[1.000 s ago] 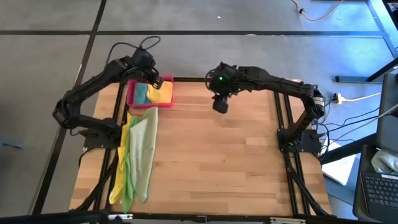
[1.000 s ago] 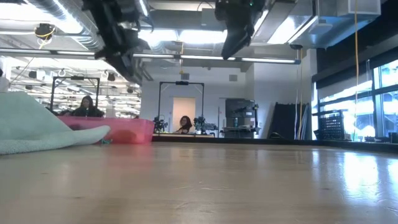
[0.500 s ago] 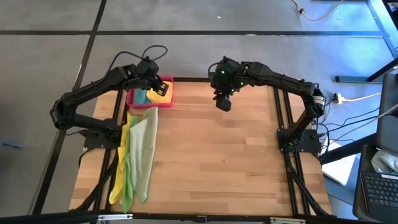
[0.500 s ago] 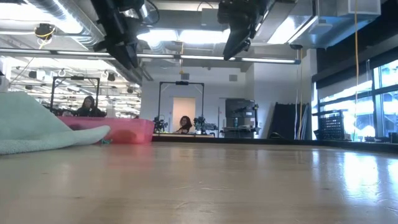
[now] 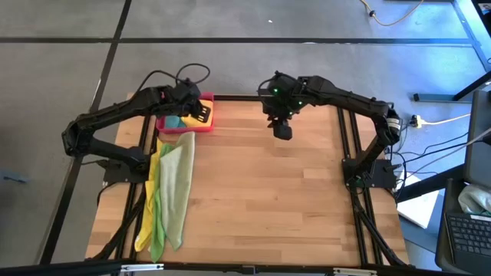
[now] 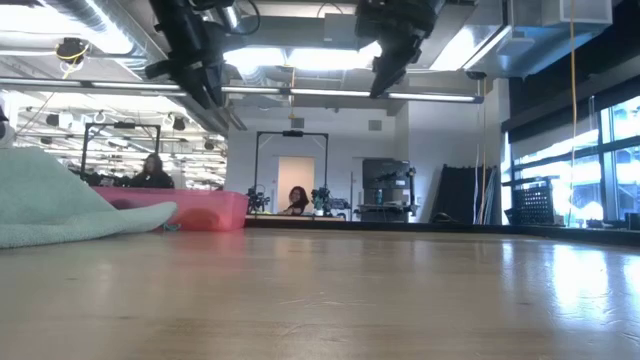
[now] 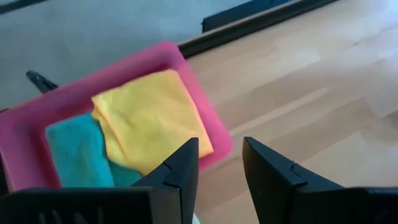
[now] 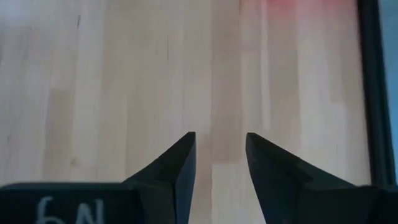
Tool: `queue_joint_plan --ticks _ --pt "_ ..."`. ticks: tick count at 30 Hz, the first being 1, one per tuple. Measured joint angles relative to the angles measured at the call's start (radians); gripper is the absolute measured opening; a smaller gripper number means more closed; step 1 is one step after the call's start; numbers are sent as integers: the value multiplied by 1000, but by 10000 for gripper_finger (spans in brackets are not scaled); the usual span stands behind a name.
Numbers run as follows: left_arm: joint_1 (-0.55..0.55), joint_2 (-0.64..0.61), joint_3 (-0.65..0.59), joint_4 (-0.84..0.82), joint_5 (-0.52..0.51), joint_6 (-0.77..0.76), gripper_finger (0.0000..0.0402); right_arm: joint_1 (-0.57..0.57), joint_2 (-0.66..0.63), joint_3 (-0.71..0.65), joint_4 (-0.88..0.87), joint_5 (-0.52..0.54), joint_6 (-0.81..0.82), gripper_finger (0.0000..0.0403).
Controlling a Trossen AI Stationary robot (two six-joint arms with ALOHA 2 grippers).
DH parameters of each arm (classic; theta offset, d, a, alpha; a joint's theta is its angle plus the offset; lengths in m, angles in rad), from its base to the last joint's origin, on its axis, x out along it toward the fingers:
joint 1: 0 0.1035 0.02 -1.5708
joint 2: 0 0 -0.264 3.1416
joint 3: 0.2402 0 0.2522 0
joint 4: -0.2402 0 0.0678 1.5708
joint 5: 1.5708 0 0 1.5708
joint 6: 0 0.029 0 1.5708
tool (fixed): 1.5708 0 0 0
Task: Fold microfiber towels
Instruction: Fold the light green microfiber towel
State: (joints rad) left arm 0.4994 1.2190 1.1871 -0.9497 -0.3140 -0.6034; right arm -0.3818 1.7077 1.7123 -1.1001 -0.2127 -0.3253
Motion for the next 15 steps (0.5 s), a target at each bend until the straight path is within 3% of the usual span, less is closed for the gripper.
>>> queue_joint_plan --ticks 5,15 --pt "-46 0 0 -27 -22 -47 116 -31 0 0 -90 -1 -27 143" --pt "-107 0 0 -212 -4 -84 116 -125 -4 0 -92 -2 6 143"
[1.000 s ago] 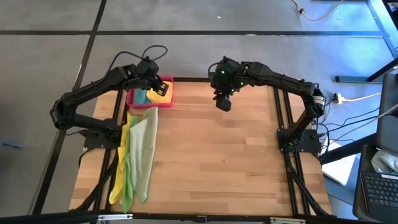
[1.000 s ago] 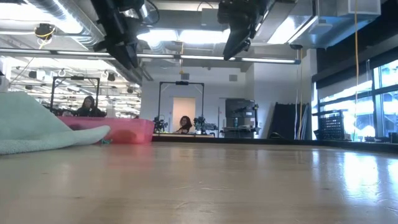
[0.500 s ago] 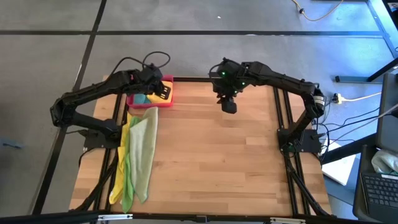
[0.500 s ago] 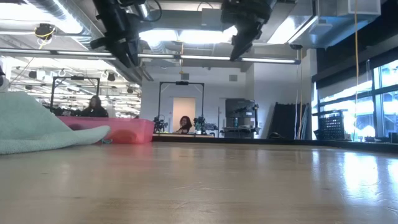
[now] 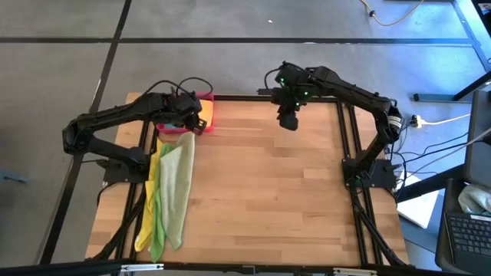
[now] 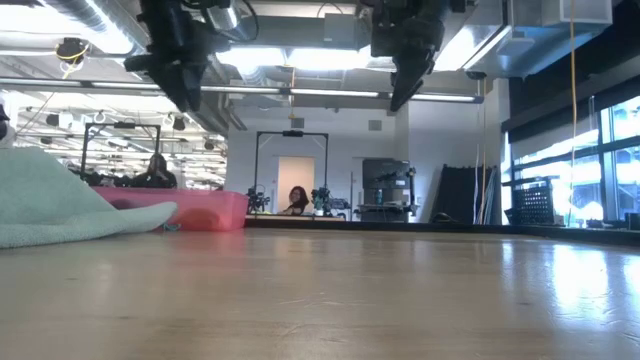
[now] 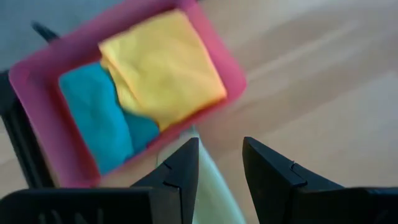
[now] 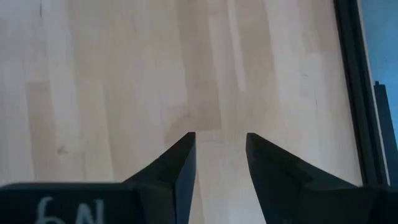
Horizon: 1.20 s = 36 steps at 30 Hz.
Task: Fold microfiber towels
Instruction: Fold the light green microfiber towel
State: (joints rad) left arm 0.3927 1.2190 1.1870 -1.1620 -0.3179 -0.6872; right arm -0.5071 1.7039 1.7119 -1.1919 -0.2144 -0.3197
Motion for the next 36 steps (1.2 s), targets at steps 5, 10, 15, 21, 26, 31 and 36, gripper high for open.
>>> queue_joint_plan --ticks 5,10,15,21,26,31,36 --pt "2 0 0 -89 102 11 116 -30 -2 0 1 0 30 143" --pt "2 0 0 -118 188 57 116 -41 -8 0 32 0 56 143" --pt "26 0 0 -118 338 238 116 -41 -8 0 121 0 57 143" --pt "78 0 0 -114 448 444 116 -21 -8 0 256 1 197 143" --pt "101 0 -8 -95 474 504 116 8 -8 0 261 2 233 143" --pt "100 0 -83 -79 480 544 116 32 -8 0 233 31 242 143" --pt "101 -3 -187 -72 414 490 116 52 -8 0 208 61 288 143"
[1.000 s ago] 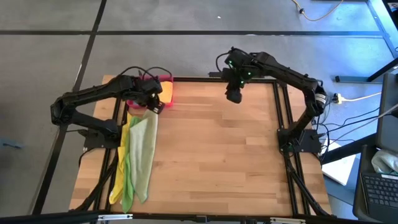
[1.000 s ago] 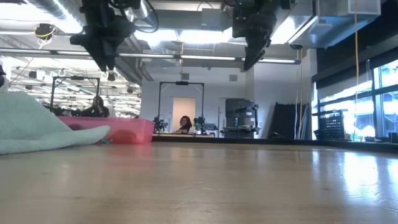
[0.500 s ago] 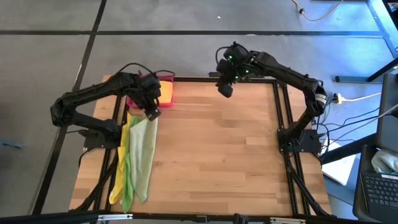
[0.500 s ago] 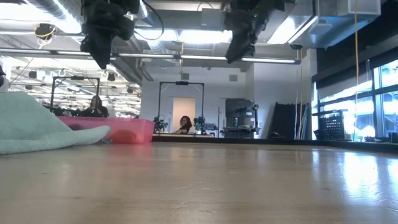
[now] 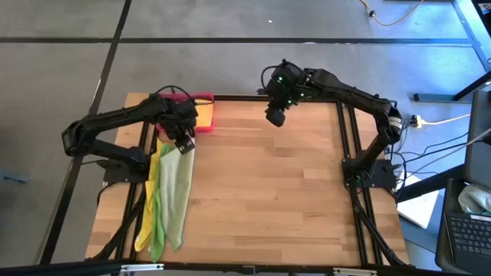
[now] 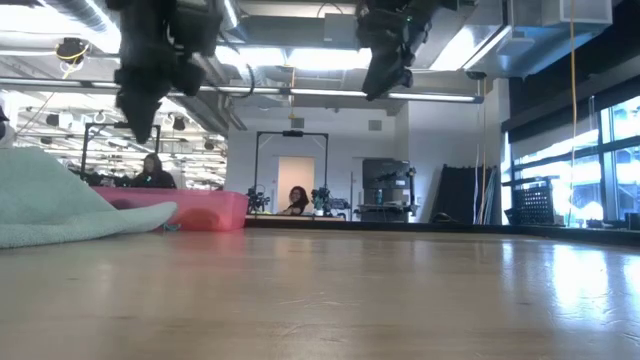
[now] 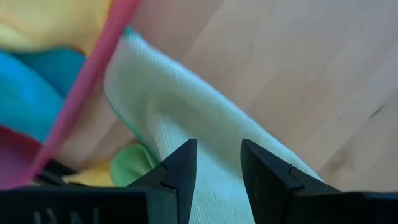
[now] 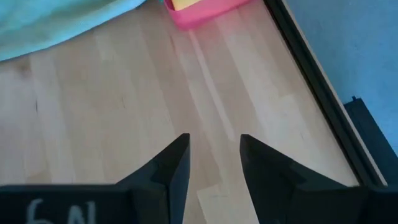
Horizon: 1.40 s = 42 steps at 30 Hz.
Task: Fold microfiber towels
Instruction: Fold the light green microfiber towel
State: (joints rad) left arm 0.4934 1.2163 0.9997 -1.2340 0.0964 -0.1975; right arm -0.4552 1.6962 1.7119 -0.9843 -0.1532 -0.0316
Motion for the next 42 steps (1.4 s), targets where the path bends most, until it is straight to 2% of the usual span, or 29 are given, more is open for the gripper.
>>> queue_joint_plan --ticks 5,10,19,22,26,29,33,42 --pt "-20 0 -101 -10 26 -86 116 41 0 -8 -19 2 3 143" --pt "-38 0 -178 -5 -21 -108 118 89 -3 -74 -3 1 32 143" --pt "-38 -35 -164 -47 -54 -153 120 168 -18 -126 -22 -26 7 143" --pt "-37 -44 -164 -88 -15 -163 120 174 -43 -127 -24 -25 1 143" --pt "-43 -55 -164 -92 54 -176 120 174 -120 -128 -19 -25 -8 143" --pt "-43 -54 -164 -103 56 -195 121 171 -195 -161 4 -25 -24 143" --pt "-42 -51 -164 -124 42 -229 121 171 -316 -278 57 -25 22 143" --pt "-42 1 -179 -117 104 -282 119 197 -570 -566 186 -67 177 143"
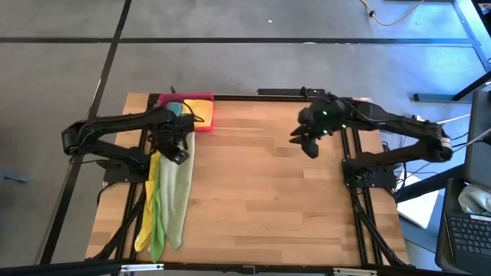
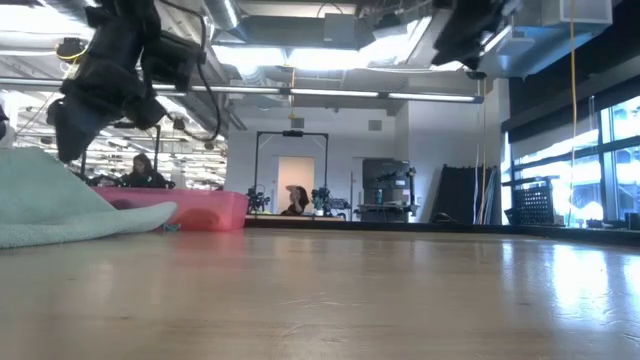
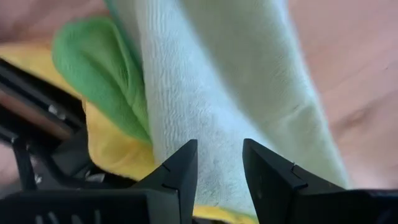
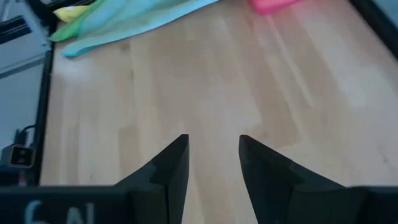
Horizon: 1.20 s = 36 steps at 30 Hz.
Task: Fold microfiber towels
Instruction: Fold the light green microfiber towel
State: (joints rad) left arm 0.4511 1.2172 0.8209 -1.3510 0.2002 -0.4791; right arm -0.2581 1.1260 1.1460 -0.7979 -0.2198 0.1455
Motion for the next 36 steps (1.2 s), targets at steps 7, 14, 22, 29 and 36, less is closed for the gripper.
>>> queue_joint_plan --ticks 7,14,22,29,36 --pt "0 44 -3 -87 -73 -18 119 47 -151 -93 0 2 61 143" --pt "-1 45 86 -123 -171 -35 120 61 -224 -94 10 41 58 143" --pt "29 58 38 -22 -83 9 120 61 -208 -94 2 43 34 143" --pt "28 157 25 21 8 80 116 61 -206 -94 1 45 90 143" --pt "-12 211 25 29 82 222 32 60 -206 -94 5 172 123 143"
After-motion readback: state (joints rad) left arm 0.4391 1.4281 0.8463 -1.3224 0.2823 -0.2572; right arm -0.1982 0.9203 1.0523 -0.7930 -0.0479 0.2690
